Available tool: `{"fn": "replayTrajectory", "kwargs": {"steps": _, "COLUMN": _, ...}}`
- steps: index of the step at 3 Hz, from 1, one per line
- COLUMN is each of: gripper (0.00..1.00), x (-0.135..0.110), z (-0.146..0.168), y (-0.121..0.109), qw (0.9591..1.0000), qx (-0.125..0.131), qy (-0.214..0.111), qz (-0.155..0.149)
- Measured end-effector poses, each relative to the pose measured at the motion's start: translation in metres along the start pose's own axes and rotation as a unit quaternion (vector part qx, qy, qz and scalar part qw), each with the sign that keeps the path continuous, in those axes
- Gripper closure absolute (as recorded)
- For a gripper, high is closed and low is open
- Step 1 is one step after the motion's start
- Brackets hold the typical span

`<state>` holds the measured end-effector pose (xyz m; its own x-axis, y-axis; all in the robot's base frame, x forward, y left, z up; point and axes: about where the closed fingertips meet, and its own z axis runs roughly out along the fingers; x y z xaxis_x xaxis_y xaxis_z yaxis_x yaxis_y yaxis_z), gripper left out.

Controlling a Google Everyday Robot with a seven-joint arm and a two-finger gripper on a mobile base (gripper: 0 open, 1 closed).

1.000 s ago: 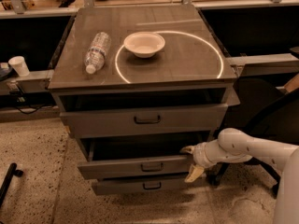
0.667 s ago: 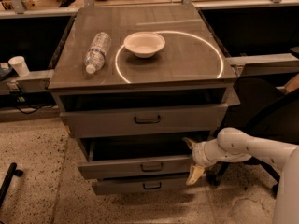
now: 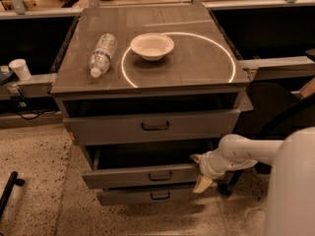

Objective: Open middle drawer

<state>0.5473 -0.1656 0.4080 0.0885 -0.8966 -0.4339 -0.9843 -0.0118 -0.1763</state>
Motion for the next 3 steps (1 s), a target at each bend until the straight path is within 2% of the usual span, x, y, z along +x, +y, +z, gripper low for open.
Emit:
{"fn": "replayTrajectory", "kwargs": {"steps": 1, "gripper": 0.47, "x": 0.002, "z": 0.003, "y": 0.015, "qw": 0.9979, "qx": -0.024, "qy": 0.060, "qz": 0.000}}
{"fn": "replayTrajectory", "kwargs": {"steps": 2, "gripper": 0.69, "x": -0.008, "z": -0.007, "y": 0.027, "qw": 0.9974, "qx": -0.039, "qy": 0.061, "qz": -0.004}}
{"fn": "replayTrajectory", "kwargs": {"steps": 3, "gripper": 0.67, "x": -0.013, "z": -0.017, "y": 0.039, "qw": 0.9977, "qx": -0.044, "qy": 0.050, "qz": -0.009}}
